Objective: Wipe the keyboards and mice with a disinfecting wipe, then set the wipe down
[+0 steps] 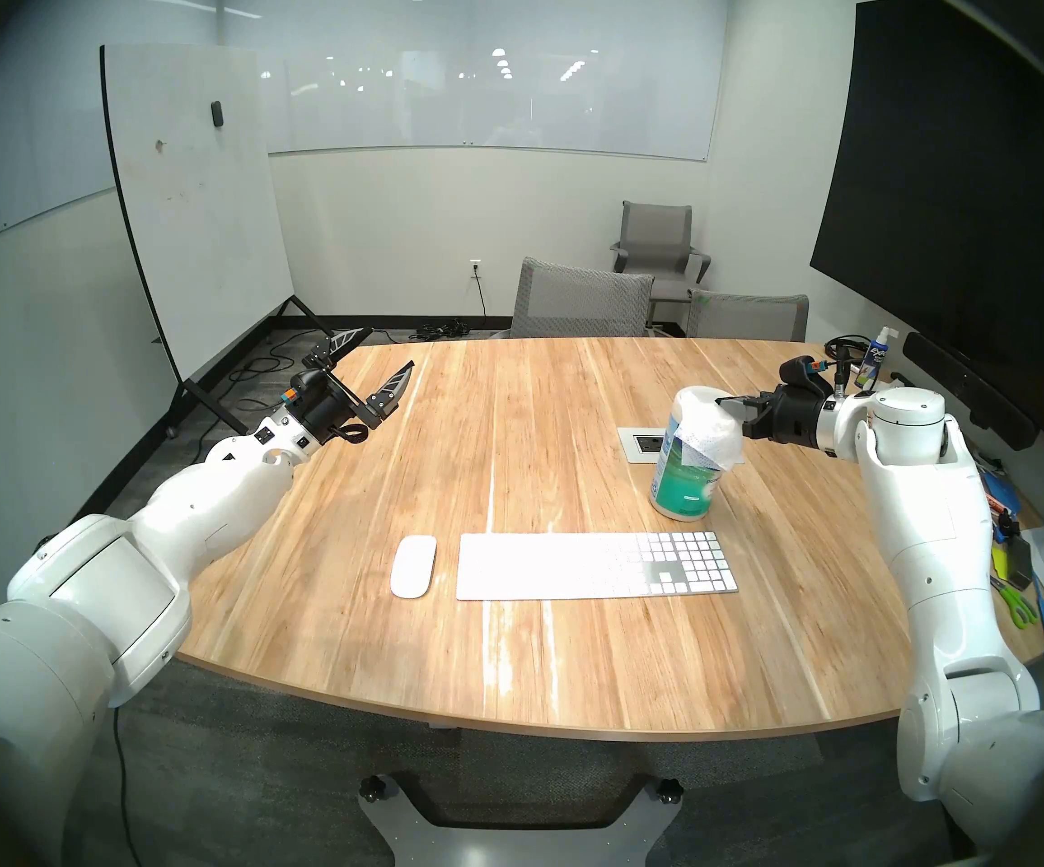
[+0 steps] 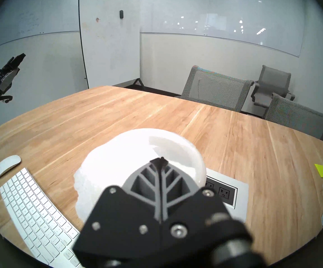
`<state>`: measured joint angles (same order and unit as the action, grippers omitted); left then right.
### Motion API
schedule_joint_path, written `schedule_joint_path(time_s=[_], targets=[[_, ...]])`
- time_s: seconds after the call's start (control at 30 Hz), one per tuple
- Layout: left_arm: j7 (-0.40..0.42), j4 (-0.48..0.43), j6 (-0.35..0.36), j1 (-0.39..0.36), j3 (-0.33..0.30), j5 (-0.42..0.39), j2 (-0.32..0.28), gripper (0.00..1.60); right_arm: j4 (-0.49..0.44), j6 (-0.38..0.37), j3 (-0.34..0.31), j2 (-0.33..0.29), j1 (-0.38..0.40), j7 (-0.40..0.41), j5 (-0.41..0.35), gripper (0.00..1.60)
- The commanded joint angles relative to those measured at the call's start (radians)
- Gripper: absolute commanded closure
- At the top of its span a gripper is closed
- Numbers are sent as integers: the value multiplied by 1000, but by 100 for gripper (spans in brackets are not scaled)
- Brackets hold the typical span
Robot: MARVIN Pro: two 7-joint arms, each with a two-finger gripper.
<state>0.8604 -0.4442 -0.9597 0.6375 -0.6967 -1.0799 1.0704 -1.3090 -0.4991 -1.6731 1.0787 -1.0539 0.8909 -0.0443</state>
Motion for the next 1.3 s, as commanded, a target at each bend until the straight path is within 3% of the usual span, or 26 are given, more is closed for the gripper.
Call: schedule_joint_path(time_s=[0.0, 0.4, 0.53, 0.8, 1.03, 1.27], targets=[[-1, -7, 1, -23, -6, -2, -1, 0, -5, -6, -8, -3, 5, -1, -1, 160], [7, -8, 0, -24, -8, -4, -3, 0, -5, -7, -13, 1, 6, 4, 7, 160], [20, -50, 0, -15, -7, 8, -29, 0, -5, -7, -14, 2, 6, 5, 9, 160], [81, -206, 0, 8, -28, 44, -134, 0, -5, -8, -17, 4, 6, 8, 13, 160], [84, -333, 0, 71, -67, 67, -233, 0, -5, -8, -18, 5, 6, 11, 17, 160], [86, -449, 0, 170, -54, 83, -324, 0, -5, -8, -19, 6, 6, 12, 19, 160]])
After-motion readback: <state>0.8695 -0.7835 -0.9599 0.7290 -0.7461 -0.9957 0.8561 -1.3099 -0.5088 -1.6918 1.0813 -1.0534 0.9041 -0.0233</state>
